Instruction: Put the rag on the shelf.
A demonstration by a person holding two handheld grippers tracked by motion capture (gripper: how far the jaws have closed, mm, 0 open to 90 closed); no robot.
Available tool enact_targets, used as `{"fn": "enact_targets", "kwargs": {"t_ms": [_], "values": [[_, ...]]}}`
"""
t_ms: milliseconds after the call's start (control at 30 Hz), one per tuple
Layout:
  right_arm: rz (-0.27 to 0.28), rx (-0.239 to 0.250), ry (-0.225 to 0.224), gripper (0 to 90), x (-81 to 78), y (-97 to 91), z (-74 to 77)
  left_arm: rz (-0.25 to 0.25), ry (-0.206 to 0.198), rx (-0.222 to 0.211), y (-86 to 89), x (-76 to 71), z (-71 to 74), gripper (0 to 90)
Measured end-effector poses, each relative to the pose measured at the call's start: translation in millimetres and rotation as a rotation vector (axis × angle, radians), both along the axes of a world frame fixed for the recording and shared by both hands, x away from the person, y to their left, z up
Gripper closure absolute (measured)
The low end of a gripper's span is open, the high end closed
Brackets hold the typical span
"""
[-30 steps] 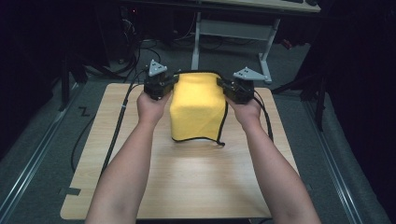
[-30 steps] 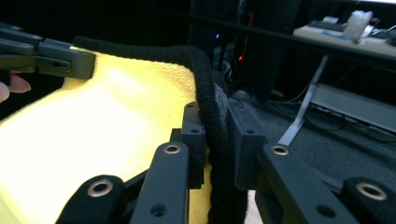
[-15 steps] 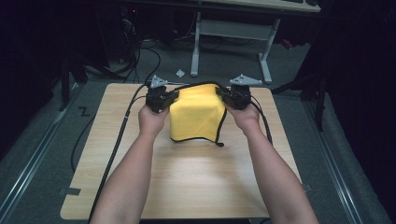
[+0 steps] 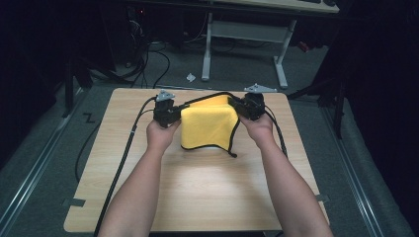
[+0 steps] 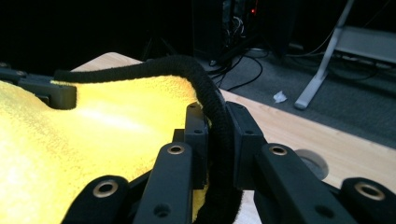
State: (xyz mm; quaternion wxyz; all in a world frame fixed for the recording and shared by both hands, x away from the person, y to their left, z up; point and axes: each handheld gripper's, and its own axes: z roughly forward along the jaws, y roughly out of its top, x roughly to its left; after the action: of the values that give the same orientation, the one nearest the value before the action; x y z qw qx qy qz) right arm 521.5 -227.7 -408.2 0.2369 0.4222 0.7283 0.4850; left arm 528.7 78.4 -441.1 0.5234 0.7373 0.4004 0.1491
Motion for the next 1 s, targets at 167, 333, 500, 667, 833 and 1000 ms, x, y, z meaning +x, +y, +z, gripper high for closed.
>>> {"fn": "enact_targets", "kwargs": {"t_ms": [167,333,500,667,833,1000], "values": [[-0.004,0.011,0.020,79.5,0.7,-3.3,-9.7,-0.009,0.010,-0.001,-0.8,-1.6,-7.2,84.5],[-0.011,0.034,0.045,75.6,2.5,-7.5,-20.4,-0.008,0.020,-0.001,2.2,-2.9,-14.0,84.6],[-0.008,0.064,0.065,74.1,3.9,-8.9,-27.2,-0.016,0.025,-0.002,5.6,-6.6,-21.2,84.6],[-0.012,0.085,0.083,74.4,4.0,-8.2,-31.4,-0.029,0.045,-0.005,5.8,-7.6,-28.0,84.5],[-0.022,0.098,0.092,72.7,3.4,-10.6,-34.9,-0.043,0.053,0.006,3.6,-8.8,-29.8,84.2],[-0.050,0.134,0.110,59.7,2.8,-14.3,-39.1,-0.042,0.066,-0.022,7.7,-10.8,-33.4,80.5]]}}
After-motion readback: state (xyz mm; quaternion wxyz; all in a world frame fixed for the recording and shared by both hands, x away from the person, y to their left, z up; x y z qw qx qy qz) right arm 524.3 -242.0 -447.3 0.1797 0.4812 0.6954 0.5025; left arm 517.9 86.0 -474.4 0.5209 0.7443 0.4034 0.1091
